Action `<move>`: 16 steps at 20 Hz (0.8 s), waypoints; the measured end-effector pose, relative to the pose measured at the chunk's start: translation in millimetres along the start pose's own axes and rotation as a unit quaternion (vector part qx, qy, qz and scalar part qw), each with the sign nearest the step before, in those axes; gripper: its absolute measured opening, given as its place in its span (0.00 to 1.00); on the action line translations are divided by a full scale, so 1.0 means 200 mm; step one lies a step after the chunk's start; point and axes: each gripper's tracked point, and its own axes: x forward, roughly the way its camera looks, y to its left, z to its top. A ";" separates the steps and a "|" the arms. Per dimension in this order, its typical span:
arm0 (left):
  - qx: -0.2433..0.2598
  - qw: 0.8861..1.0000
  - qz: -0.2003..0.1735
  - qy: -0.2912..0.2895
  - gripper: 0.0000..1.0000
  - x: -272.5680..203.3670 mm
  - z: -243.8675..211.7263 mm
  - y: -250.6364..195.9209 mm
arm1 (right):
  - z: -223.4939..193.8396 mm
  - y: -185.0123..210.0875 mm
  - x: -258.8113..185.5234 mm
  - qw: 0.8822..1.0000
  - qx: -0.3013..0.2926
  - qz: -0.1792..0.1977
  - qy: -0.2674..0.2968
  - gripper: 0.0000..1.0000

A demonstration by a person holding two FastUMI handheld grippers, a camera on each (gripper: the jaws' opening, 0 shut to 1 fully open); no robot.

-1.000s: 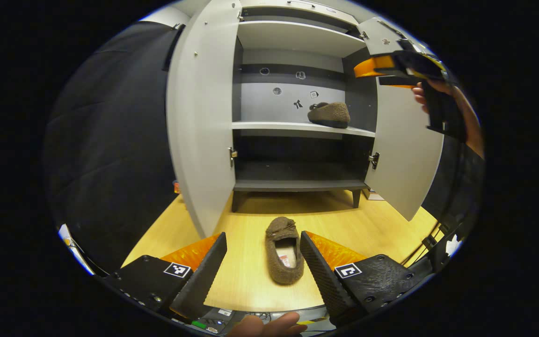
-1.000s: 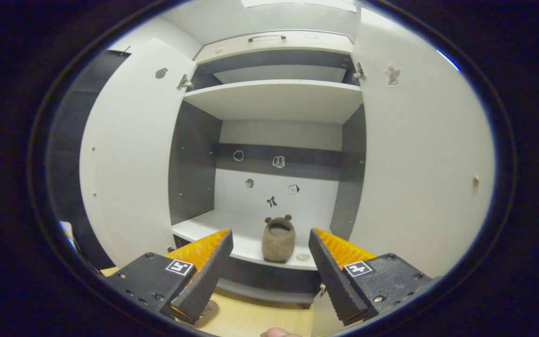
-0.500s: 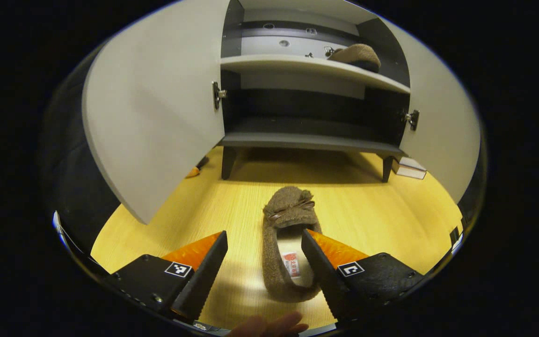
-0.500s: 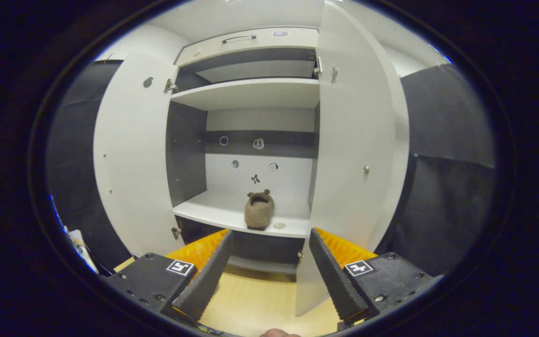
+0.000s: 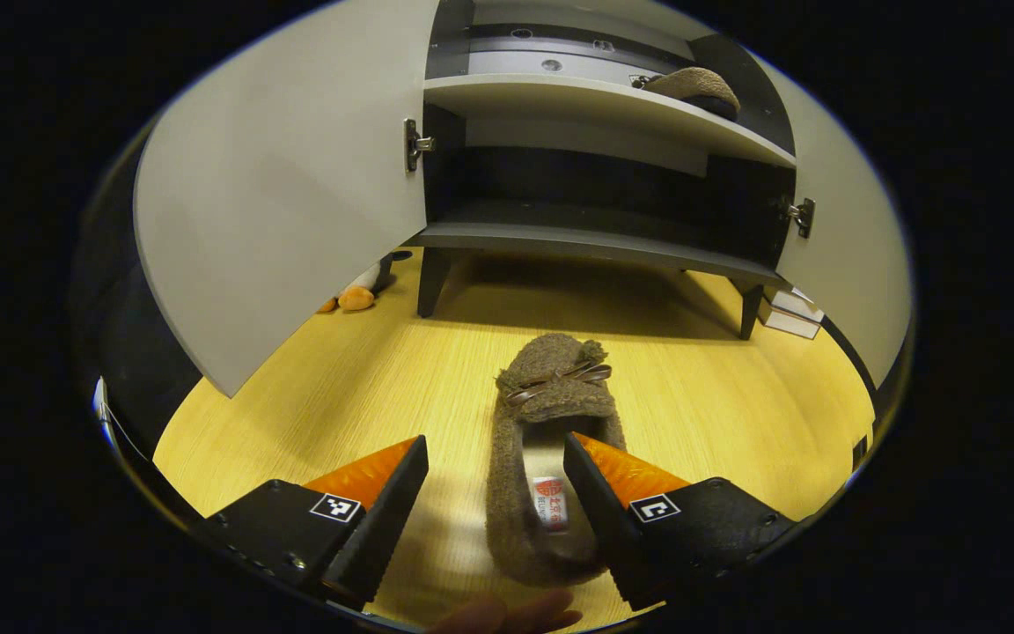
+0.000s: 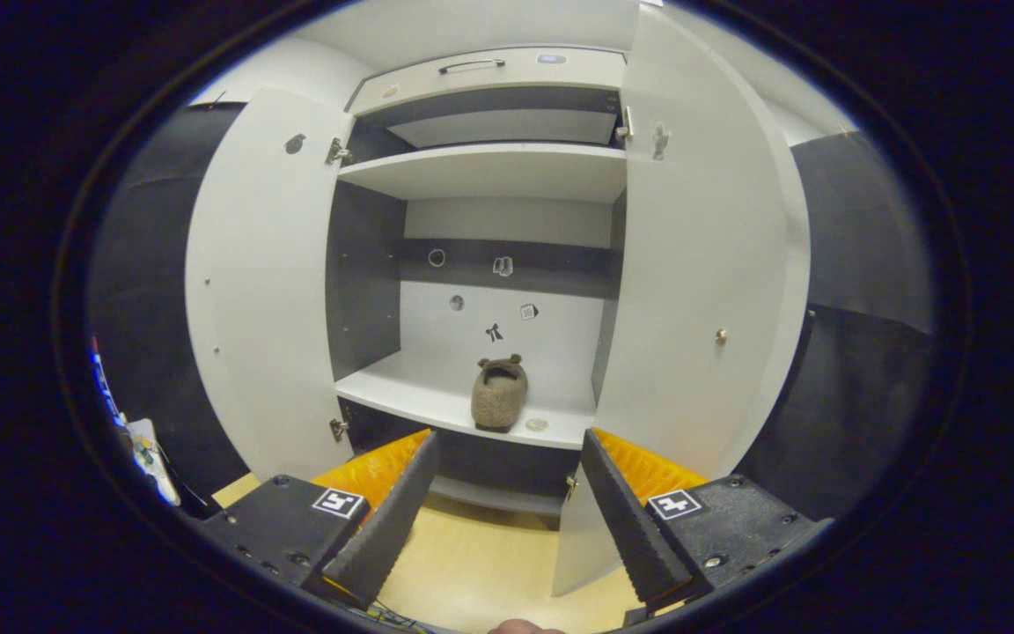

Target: Grab one shoe with the right hand and put it into the shoe cabinet, grab the other shoe with the left hand and put it into the shoe cabinet; then close the right door with the right hand and the left door with the left hand.

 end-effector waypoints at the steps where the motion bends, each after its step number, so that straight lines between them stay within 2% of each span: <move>1: -0.002 1.000 0.002 0.003 0.95 0.01 -0.01 0.01 | -0.01 0.01 0.01 1.000 0.002 0.004 0.004 1.00; 3: -0.016 1.000 -0.009 0.012 0.96 0.05 -0.02 -0.01 | -0.02 0.03 0.02 1.000 0.001 0.008 0.010 1.00; 5: -0.040 0.998 -0.043 0.024 0.93 0.10 -0.03 -0.09 | -0.02 0.04 0.03 1.000 -0.008 0.012 0.015 1.00; 7: -0.064 0.994 -0.070 0.058 0.83 0.14 -0.07 -0.16 | -0.04 0.07 0.03 0.999 -0.019 0.021 0.022 1.00; 10: -0.079 0.992 -0.070 0.070 0.63 0.19 -0.07 -0.16 | -0.04 0.12 0.03 0.999 -0.030 0.032 0.023 1.00; 11: -0.083 0.991 -0.075 0.072 0.63 0.19 -0.07 -0.17 | -0.04 0.14 0.03 0.998 -0.031 0.039 0.023 1.00; 12: -0.081 0.991 -0.078 0.075 0.52 0.17 -0.08 -0.17 | -0.06 0.16 0.03 0.998 -0.033 0.046 0.027 1.00; 13: -0.076 0.991 -0.079 0.073 0.52 0.17 -0.07 -0.16 | -0.08 0.17 0.04 0.998 -0.036 0.050 0.031 1.00; 14: -0.067 0.994 -0.059 0.061 0.52 0.20 -0.05 -0.13 | -0.10 0.18 0.04 0.997 -0.035 0.054 0.036 1.00; 16: -0.054 0.996 -0.025 0.059 0.26 0.20 -0.04 -0.07 | -0.13 0.18 0.05 0.997 -0.028 0.055 0.045 1.00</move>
